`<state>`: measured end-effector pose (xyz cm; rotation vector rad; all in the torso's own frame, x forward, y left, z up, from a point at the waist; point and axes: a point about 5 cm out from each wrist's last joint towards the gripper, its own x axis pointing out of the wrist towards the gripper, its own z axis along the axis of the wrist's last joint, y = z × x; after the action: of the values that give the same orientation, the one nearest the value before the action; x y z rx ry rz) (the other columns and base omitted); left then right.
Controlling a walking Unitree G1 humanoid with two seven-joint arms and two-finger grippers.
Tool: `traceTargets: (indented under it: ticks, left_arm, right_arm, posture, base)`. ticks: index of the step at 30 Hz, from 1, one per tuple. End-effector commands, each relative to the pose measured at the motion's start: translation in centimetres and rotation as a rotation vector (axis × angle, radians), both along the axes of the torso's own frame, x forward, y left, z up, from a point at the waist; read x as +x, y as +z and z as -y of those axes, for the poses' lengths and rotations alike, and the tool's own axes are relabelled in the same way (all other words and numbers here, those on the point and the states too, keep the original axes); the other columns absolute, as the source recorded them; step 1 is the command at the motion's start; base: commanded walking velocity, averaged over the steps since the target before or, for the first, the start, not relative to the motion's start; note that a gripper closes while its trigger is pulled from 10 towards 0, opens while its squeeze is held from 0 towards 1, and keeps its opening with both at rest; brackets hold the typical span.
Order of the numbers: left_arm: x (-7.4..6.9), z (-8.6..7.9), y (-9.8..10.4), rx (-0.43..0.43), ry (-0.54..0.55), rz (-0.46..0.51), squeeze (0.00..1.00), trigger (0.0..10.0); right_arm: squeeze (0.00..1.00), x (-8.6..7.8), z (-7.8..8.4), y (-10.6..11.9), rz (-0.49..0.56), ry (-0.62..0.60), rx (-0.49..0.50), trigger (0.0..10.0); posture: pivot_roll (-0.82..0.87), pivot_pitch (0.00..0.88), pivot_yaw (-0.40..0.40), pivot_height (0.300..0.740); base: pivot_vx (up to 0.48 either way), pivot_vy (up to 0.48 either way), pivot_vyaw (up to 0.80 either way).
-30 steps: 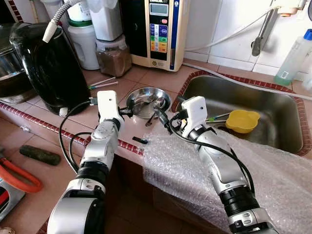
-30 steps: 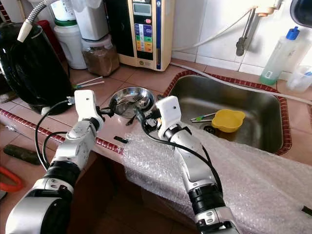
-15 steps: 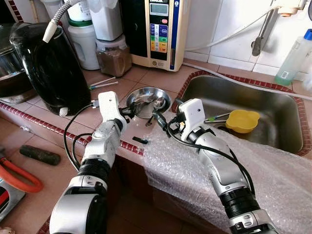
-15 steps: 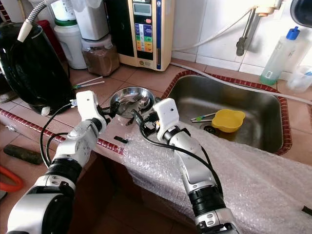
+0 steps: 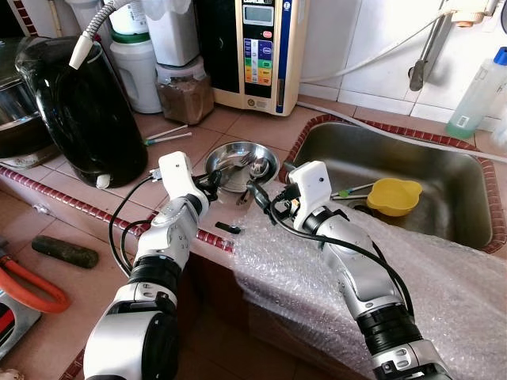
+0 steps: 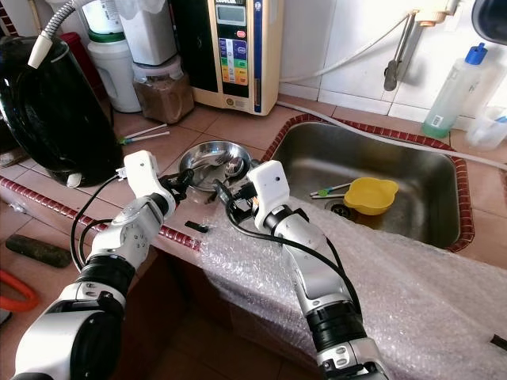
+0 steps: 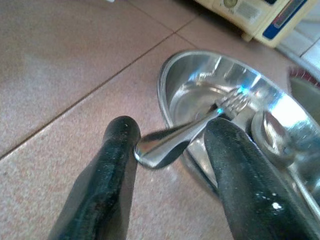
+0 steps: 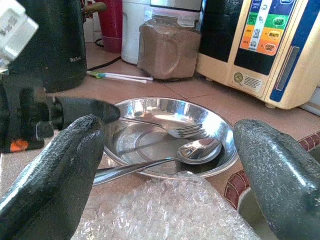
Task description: Kitchen organization
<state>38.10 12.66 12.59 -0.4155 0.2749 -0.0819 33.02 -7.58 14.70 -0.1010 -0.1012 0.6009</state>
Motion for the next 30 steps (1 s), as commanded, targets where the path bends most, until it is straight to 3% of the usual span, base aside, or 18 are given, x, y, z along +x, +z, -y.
traceTargets:
  ticks: [1, 9, 30]
  left_arm:
    - [0.2, 0.0, 0.2, -0.025, -0.002, -0.013, 0.00, 0.0]
    - [0.1, 0.2, 0.0, -0.092, 0.009, -0.037, 0.00, 0.0]
    - [0.1, -0.2, 0.8, -0.090, 0.030, 0.007, 0.00, 0.0]
  right_arm:
    - [0.00, 0.1, -0.4, 0.4, 0.009, 0.008, -0.009, 10.0]
    - [0.00, 0.1, -0.5, 0.1, 0.000, 0.007, -0.014, 10.0]
    - [0.00, 0.3, -0.3, -0.1, -0.012, -0.009, -0.026, 10.0]
  posture:
    - [0.05, 0.000, 0.057, 0.740]
    - [0.05, 0.000, 0.056, 0.740]
    - [0.05, 0.000, 0.056, 0.740]
  base:
    - [0.000, 0.000, 0.00]
    - [0.000, 0.000, 0.00]
    - [0.000, 0.000, 0.00]
